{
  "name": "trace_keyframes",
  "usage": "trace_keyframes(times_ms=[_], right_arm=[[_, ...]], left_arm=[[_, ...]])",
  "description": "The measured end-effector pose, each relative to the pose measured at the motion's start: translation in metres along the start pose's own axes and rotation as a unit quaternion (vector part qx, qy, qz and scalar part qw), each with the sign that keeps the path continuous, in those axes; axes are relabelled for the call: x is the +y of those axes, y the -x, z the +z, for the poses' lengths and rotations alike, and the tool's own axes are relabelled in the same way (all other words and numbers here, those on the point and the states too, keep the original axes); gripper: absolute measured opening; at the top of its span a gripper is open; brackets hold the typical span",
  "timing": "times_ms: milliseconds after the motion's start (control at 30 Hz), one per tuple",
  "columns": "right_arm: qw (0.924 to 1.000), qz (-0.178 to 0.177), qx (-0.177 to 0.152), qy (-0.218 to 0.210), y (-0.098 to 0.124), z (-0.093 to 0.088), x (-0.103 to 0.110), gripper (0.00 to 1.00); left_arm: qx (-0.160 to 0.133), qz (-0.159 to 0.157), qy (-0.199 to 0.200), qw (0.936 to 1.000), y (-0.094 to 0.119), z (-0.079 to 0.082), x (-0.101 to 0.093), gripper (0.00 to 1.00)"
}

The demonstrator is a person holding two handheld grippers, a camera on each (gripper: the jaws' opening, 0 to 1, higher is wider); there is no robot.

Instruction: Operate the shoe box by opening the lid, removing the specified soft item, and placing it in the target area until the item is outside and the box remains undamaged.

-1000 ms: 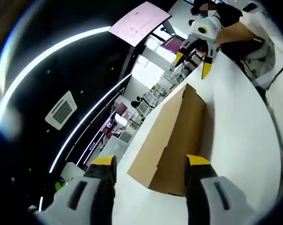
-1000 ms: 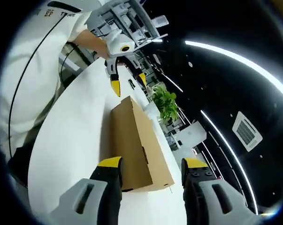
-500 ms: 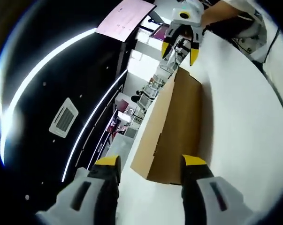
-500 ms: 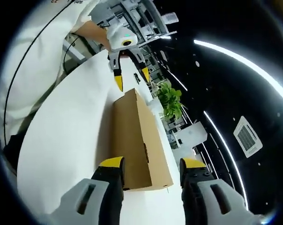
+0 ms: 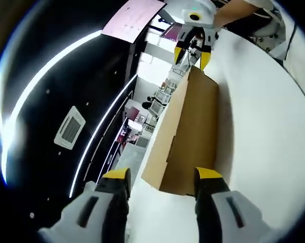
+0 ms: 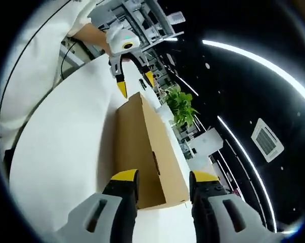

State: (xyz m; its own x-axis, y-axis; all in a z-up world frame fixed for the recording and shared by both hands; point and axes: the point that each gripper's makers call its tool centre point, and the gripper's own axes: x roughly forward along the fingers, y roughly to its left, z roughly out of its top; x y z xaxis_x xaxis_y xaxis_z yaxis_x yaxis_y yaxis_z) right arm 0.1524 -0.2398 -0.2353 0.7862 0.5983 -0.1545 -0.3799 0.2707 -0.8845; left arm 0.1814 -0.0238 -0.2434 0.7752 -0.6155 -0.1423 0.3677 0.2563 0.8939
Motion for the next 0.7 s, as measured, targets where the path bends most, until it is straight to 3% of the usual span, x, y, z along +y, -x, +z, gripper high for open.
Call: trace_keyframes(times_ms=[167,267,700], right_arm=[[0.9999,0.016,-0.006,0.003,0.000,0.002,0.011,0.44],[0.9996,0.010,0.000,0.028,0.000,0.000,0.011,0.44],[0.9993,0.019,0.010,0.032,-0.003,-0.004,0.017,0.44]], left_arm=[[-0.003,-0.008,-0.010,0.9999,-0.002,0.005,-0.006,0.53],[-0.006,-0.009,-0.007,0.9999,-0.003,0.006,-0.005,0.53],[0.001,-0.014,-0.015,0.9998,-0.009,-0.002,-0.015,0.54]])
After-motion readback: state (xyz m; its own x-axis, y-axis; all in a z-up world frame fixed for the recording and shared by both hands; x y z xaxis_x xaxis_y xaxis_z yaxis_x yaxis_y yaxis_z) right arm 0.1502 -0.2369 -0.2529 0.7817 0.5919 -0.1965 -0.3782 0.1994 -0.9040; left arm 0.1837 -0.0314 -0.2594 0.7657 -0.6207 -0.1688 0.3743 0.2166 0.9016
